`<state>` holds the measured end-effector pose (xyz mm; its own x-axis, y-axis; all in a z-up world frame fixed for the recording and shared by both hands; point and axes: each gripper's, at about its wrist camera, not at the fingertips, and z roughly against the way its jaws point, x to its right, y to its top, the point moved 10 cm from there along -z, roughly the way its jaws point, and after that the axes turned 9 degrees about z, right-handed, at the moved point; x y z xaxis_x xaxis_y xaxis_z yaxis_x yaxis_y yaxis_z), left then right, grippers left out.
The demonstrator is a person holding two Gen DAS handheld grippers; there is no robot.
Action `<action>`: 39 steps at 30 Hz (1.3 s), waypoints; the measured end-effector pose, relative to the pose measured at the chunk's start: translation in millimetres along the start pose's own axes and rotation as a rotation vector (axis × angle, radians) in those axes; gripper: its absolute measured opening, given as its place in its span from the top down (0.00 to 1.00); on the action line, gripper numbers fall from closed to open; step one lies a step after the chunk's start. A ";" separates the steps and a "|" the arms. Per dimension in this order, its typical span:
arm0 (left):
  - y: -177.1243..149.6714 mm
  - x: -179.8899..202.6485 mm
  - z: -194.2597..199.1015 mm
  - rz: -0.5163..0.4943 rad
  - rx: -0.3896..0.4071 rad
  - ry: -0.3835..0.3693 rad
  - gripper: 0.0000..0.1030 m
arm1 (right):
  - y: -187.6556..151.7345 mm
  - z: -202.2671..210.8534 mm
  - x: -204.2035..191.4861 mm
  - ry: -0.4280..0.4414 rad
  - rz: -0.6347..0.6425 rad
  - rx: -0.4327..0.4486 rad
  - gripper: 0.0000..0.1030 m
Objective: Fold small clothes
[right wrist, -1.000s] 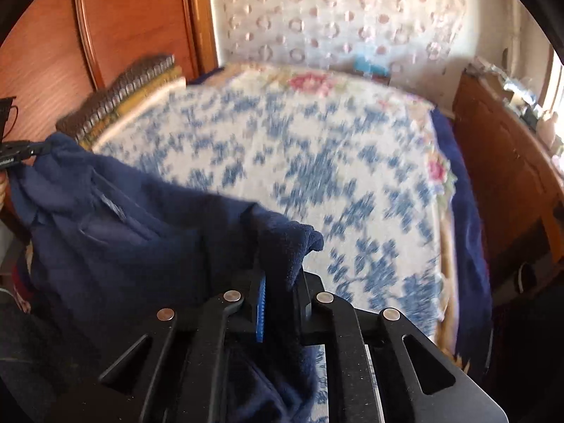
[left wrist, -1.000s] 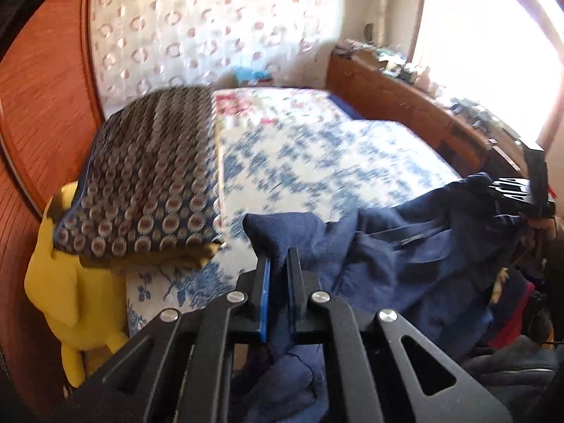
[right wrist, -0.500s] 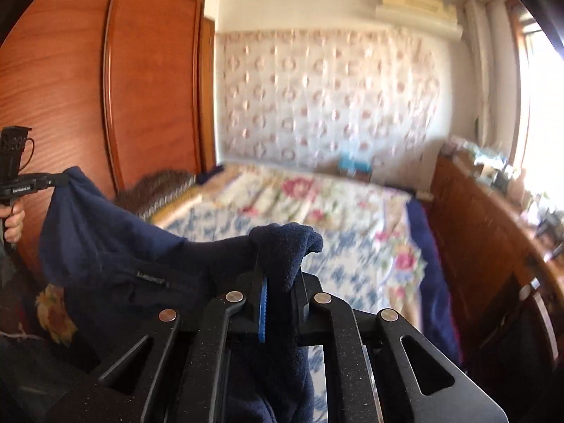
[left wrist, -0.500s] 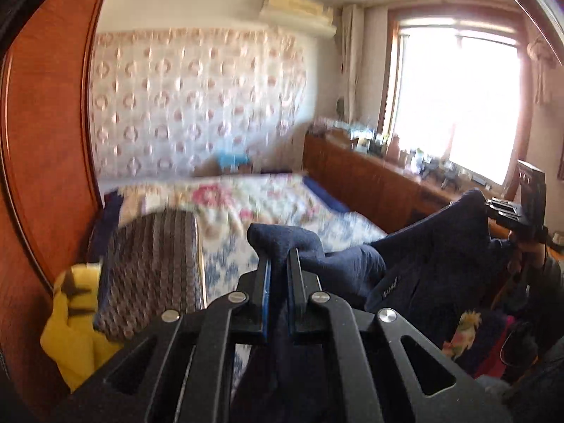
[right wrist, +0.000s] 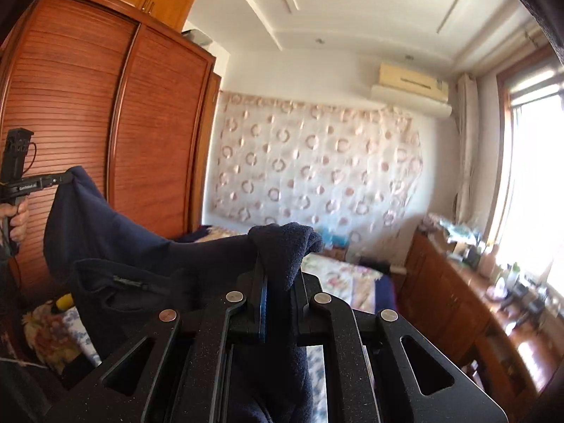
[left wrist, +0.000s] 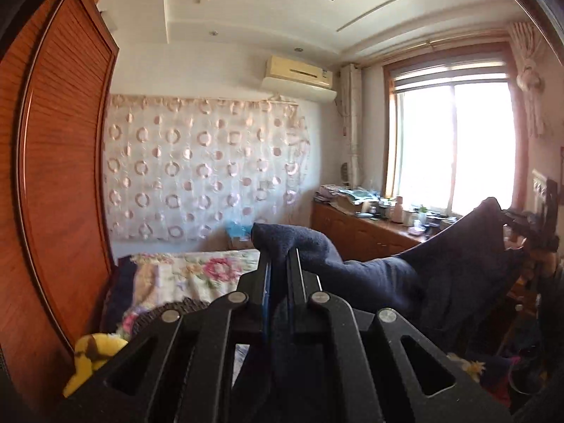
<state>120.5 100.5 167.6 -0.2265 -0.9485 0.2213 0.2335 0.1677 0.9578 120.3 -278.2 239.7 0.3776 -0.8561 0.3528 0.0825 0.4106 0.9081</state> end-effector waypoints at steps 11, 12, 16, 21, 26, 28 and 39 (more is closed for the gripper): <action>-125.0 -82.2 -246.7 0.044 -0.393 0.187 0.93 | -141.3 -248.4 47.1 -0.026 -0.080 -0.415 0.87; -149.4 -97.7 -268.1 0.069 -0.457 0.200 0.92 | -169.2 -270.7 49.7 -0.034 -0.109 -0.478 0.84; -206.6 -116.3 -289.2 0.046 -0.555 0.237 0.85 | -254.8 -314.1 30.0 0.011 -0.183 -0.629 0.82; -231.9 -97.4 -266.0 0.028 -0.573 0.187 0.81 | -291.7 -305.7 -0.3 0.053 -0.141 -0.654 0.73; -237.7 -76.6 -231.4 0.033 -0.567 0.140 0.80 | -298.5 -278.6 3.3 0.057 -0.162 -0.630 0.62; -239.8 -68.4 -214.7 0.042 -0.559 0.124 0.80 | -301.3 -258.2 1.9 0.060 -0.188 -0.625 0.62; -307.7 -75.6 -136.9 0.093 -0.606 0.137 0.79 | -380.6 -156.7 -18.2 0.086 -0.295 -0.680 0.62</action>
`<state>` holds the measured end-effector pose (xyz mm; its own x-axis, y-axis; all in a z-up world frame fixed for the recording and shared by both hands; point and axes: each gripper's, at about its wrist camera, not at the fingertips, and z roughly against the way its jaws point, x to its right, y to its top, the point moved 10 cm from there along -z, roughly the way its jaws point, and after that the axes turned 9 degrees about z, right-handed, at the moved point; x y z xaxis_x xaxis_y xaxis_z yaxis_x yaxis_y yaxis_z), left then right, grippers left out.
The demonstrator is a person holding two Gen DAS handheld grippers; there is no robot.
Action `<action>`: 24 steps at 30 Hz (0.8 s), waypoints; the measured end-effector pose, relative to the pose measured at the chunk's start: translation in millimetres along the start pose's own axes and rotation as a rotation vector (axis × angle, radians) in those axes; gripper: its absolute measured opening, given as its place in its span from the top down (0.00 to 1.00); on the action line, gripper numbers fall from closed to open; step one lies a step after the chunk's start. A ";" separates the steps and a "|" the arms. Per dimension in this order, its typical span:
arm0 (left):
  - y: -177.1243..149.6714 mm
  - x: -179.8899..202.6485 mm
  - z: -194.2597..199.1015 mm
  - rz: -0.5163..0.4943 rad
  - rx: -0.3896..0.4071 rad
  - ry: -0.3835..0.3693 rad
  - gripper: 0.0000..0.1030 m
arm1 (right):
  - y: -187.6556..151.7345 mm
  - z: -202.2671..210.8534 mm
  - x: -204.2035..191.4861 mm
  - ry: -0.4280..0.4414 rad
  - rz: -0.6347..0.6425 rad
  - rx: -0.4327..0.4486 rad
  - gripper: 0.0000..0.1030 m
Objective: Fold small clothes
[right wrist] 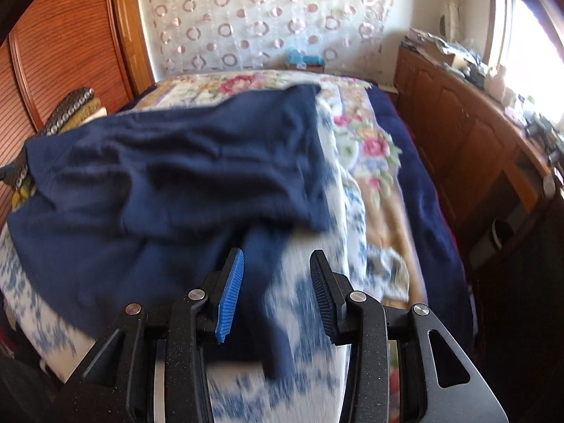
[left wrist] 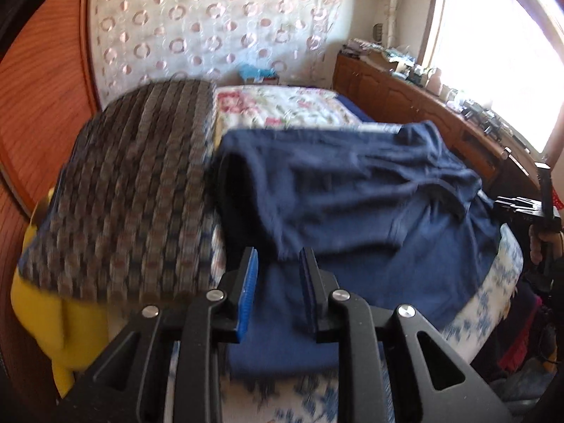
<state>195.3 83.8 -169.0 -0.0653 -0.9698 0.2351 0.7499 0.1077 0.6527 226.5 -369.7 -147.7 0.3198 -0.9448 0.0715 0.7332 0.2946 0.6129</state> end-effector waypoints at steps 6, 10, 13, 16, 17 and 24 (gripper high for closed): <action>-35.5 -28.8 -3.8 0.040 -0.034 0.080 0.78 | -19.0 0.9 -1.4 0.023 -0.044 -0.010 0.62; -45.1 -38.5 -12.7 0.033 -0.057 0.128 0.78 | -24.6 -0.5 -7.9 0.013 -0.025 -0.019 0.66; -53.7 -41.0 -20.9 0.045 -0.086 0.128 0.78 | -27.1 -0.8 -13.7 0.005 -0.002 -0.019 0.81; -59.8 -43.5 -23.2 0.039 -0.092 0.133 0.77 | -27.4 1.0 -15.3 -0.010 0.021 -0.011 0.95; -60.1 -42.6 -24.0 0.042 -0.091 0.133 0.77 | -27.2 2.0 -15.9 -0.008 0.026 -0.008 0.98; -65.2 -41.6 -17.1 0.060 -0.091 0.121 0.77 | -20.1 61.1 -12.5 0.000 -0.018 0.096 0.99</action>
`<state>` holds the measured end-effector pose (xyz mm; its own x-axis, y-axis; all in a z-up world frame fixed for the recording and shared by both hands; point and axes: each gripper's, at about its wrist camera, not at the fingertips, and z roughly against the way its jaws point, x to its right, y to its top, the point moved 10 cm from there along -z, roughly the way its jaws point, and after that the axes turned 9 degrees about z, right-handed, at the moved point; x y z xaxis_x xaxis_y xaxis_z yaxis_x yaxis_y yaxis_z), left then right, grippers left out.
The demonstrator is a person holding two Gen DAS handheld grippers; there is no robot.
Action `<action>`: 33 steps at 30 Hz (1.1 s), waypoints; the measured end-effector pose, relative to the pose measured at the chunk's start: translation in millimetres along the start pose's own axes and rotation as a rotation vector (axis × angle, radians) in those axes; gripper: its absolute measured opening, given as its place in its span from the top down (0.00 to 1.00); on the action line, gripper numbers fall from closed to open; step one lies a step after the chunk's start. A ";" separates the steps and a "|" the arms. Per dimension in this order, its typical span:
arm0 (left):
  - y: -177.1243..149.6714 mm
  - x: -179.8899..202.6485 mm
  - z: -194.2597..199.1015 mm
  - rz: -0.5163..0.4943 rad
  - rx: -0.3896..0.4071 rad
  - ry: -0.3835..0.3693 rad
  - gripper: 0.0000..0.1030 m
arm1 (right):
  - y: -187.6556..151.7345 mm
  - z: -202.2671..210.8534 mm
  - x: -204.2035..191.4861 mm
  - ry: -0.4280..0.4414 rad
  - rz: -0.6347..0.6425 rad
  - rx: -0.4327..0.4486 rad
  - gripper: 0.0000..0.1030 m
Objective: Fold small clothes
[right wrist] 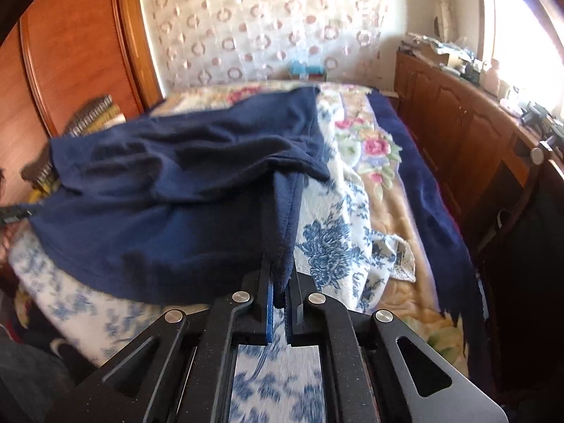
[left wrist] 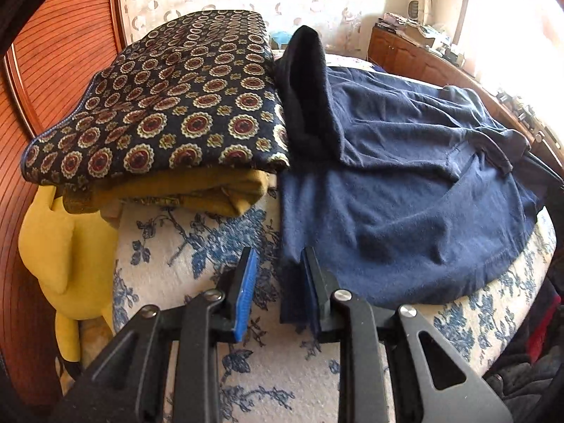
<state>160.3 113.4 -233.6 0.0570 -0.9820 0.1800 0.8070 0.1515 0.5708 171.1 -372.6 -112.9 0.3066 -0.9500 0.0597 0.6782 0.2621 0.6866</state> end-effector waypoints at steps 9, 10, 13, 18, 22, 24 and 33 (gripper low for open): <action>-5.9 15.3 2.0 -0.013 -0.009 -0.077 0.83 | -32.0 -7.4 13.4 -0.066 -0.020 -0.119 0.98; -6.9 17.0 1.2 -0.016 -0.012 -0.086 0.92 | -32.8 -10.2 13.6 -0.061 -0.028 -0.118 0.98; -7.8 21.4 4.0 -0.016 -0.011 -0.097 0.98 | -32.5 -16.2 15.0 -0.064 -0.034 -0.112 0.98; -4.1 26.2 41.8 -0.009 0.067 -0.105 0.99 | -27.4 -8.5 19.5 -0.054 -0.044 -0.086 0.98; -10.7 33.1 48.3 -0.031 0.041 -0.089 0.99 | -27.9 0.2 19.2 -0.051 -0.036 -0.081 0.98; -11.3 33.8 44.8 -0.033 0.038 -0.082 0.98 | -31.5 -4.3 18.6 -0.050 -0.034 -0.092 0.98; 3.6 34.2 60.8 -0.030 0.096 -0.062 0.83 | -23.4 4.1 18.9 -0.059 -0.046 -0.045 0.85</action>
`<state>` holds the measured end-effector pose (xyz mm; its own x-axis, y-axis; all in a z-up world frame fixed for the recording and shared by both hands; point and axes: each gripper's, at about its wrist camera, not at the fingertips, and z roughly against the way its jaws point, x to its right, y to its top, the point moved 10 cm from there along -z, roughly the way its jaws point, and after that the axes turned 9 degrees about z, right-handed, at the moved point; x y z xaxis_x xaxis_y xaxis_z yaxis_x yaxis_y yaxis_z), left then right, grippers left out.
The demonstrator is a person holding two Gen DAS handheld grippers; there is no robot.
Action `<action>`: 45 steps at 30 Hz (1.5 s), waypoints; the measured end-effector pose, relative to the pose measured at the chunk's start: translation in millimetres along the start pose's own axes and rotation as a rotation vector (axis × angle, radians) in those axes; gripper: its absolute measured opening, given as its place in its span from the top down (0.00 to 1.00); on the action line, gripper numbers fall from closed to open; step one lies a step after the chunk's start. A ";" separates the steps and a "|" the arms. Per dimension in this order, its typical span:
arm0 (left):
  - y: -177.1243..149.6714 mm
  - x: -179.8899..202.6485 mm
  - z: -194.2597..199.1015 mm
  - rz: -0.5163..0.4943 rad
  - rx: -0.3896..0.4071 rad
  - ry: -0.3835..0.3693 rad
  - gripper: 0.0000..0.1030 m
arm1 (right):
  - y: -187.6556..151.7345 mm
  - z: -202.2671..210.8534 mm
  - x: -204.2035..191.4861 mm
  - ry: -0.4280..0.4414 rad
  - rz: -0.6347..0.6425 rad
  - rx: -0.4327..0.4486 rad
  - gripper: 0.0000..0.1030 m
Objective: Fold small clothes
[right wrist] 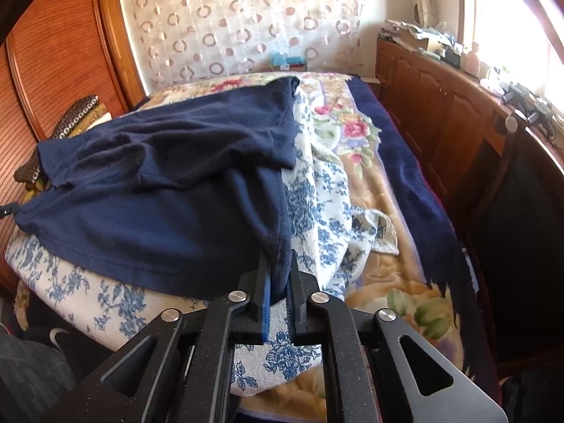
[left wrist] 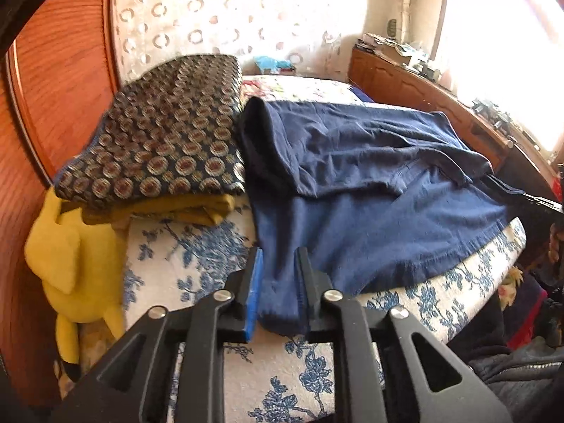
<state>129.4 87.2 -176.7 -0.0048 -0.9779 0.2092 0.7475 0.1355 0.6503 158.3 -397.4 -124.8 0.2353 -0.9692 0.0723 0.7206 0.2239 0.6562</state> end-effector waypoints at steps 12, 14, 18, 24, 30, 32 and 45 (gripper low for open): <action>27.2 29.1 -23.6 -0.009 0.005 -0.052 0.79 | 46.7 -14.6 -8.8 0.025 -0.031 0.064 0.59; 31.8 32.0 -30.6 -0.008 0.005 -0.047 0.79 | 52.9 -27.9 -15.4 0.062 -0.055 0.060 0.58; 41.0 34.2 -41.2 -0.007 0.005 -0.037 0.78 | 60.4 -56.9 -21.7 0.117 -0.126 0.036 0.56; 52.1 29.5 -47.2 0.004 0.014 -0.007 0.77 | 64.5 -87.6 -16.9 0.131 -0.216 -0.012 0.55; 70.6 22.1 -36.9 0.018 0.061 0.020 0.77 | 75.6 -95.7 -17.8 0.075 -0.189 -0.003 0.55; 77.4 21.3 -33.8 0.014 0.073 0.030 0.77 | 75.3 -100.4 -19.6 0.067 -0.187 -0.011 0.55; 108.5 12.1 -46.4 -0.054 0.091 0.173 0.76 | 70.7 -108.5 -21.7 0.038 -0.165 0.003 0.54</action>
<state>241.3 82.7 -137.5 0.0768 -0.9959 0.0485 0.6862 0.0881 0.7221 275.0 -349.4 -161.5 0.1385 -0.9883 -0.0647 0.7498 0.0619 0.6588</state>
